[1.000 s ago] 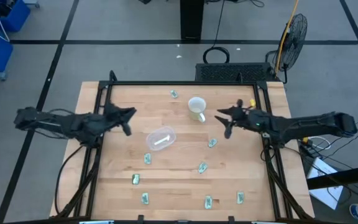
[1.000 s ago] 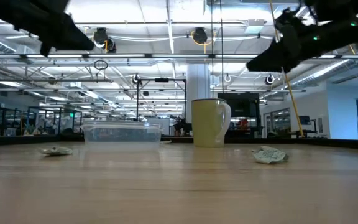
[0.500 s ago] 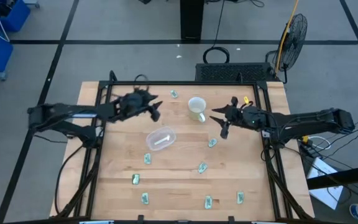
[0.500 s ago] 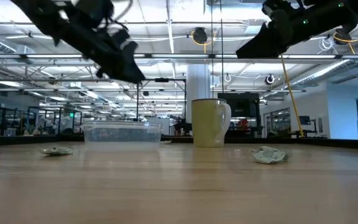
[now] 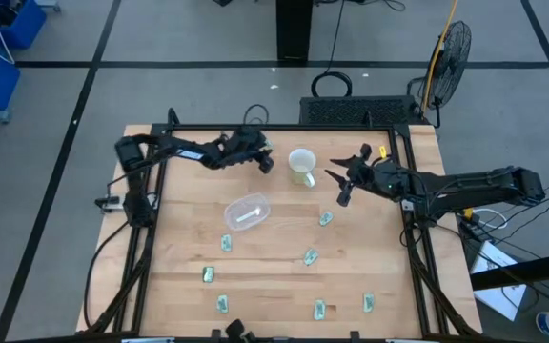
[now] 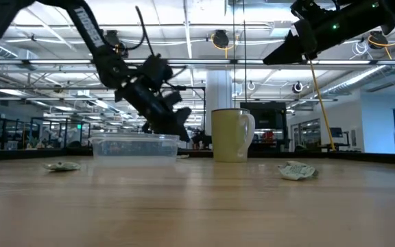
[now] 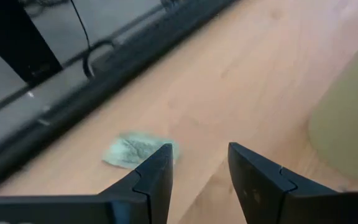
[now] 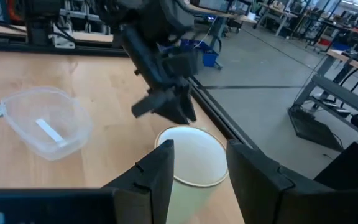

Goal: Pick and place Stevia / Truvia into bins
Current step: Put the white stevia packet into the bin

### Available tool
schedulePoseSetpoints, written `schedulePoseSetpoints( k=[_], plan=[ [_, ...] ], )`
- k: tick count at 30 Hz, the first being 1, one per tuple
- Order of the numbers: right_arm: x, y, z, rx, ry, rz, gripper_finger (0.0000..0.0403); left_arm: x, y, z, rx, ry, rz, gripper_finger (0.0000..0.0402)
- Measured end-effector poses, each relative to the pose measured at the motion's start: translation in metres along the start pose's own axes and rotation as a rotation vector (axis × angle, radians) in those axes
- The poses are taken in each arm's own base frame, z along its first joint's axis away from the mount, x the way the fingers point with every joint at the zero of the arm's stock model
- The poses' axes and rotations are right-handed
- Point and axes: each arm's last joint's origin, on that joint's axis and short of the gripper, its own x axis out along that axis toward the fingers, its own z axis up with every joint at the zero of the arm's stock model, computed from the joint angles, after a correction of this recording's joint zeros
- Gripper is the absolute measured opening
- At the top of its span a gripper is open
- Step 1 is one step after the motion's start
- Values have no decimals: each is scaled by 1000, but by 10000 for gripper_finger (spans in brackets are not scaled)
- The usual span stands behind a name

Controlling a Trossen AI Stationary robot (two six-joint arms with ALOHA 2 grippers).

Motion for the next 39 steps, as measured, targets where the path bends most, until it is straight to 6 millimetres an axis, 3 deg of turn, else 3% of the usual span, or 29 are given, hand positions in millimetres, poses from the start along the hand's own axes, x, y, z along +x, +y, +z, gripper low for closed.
schedulePoseSetpoints(
  k=[3, 7, 20, 26, 31, 34, 39],
  plan=[
    [0, 0, -2, -8, 17, 2, 141, 13, -3, 0, 18, 21, 23, 161],
    [0, 1, -6, -23, 55, 7, 141, 13, -5, 9, 23, 27, 61, 161],
    [0, 1, -9, -3, 84, 9, 141, 18, 17, 38, 110, 259, 40, 161],
    [0, 1, -9, -5, 84, 10, 141, 29, 16, 22, 123, 328, -6, 161],
    [0, 1, -9, -5, 84, 10, 141, 30, 14, 21, 160, 338, 59, 160],
    [0, 1, -9, -5, 84, 10, 141, 31, 15, 21, 175, 337, 61, 144],
    [0, 1, -9, -5, 84, 10, 141, 31, 13, 22, 210, 335, 7, 76]
  ],
)
